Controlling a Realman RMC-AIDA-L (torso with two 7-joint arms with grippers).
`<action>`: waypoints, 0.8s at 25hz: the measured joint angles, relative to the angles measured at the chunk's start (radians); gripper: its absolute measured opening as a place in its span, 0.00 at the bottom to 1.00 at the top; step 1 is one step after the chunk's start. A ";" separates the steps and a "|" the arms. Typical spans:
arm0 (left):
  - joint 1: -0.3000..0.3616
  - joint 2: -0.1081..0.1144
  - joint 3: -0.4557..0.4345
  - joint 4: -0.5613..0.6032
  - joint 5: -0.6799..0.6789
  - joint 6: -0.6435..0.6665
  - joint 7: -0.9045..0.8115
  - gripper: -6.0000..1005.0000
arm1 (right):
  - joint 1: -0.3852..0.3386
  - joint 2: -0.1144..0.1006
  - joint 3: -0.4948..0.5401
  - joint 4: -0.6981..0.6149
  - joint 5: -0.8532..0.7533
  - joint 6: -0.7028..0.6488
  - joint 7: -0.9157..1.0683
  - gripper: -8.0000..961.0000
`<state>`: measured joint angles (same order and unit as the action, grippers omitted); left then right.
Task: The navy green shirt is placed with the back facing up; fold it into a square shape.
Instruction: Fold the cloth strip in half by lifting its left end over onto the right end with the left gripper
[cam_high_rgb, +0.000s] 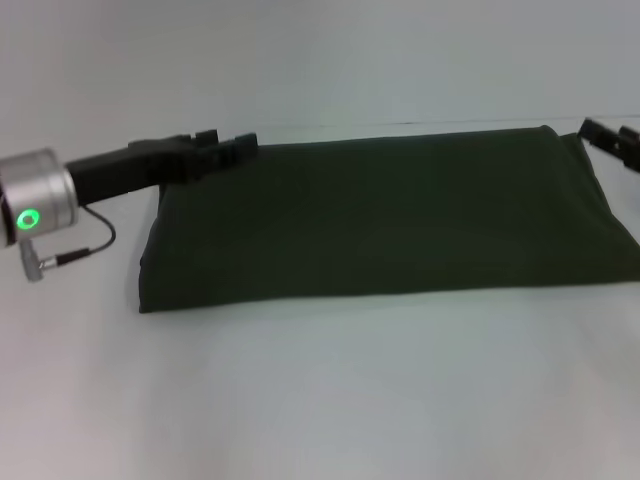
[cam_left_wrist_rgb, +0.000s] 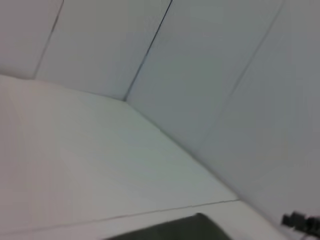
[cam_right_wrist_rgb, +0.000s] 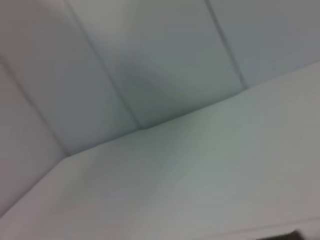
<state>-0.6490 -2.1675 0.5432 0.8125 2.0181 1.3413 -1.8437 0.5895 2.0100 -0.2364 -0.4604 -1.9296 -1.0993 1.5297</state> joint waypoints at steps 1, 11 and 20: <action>0.010 0.000 -0.002 0.000 -0.011 0.021 -0.012 0.76 | -0.012 0.000 -0.018 -0.012 -0.001 -0.025 0.014 0.81; 0.084 -0.004 -0.044 -0.032 -0.035 0.115 -0.037 0.76 | -0.116 -0.004 -0.143 -0.133 -0.003 -0.157 0.167 0.81; 0.132 -0.003 -0.084 -0.060 -0.028 0.210 -0.121 0.76 | -0.135 -0.036 -0.208 -0.164 -0.005 -0.215 0.268 0.81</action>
<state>-0.5166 -2.1704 0.4596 0.7528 1.9905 1.5510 -1.9642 0.4544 1.9736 -0.4439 -0.6245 -1.9344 -1.3144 1.7975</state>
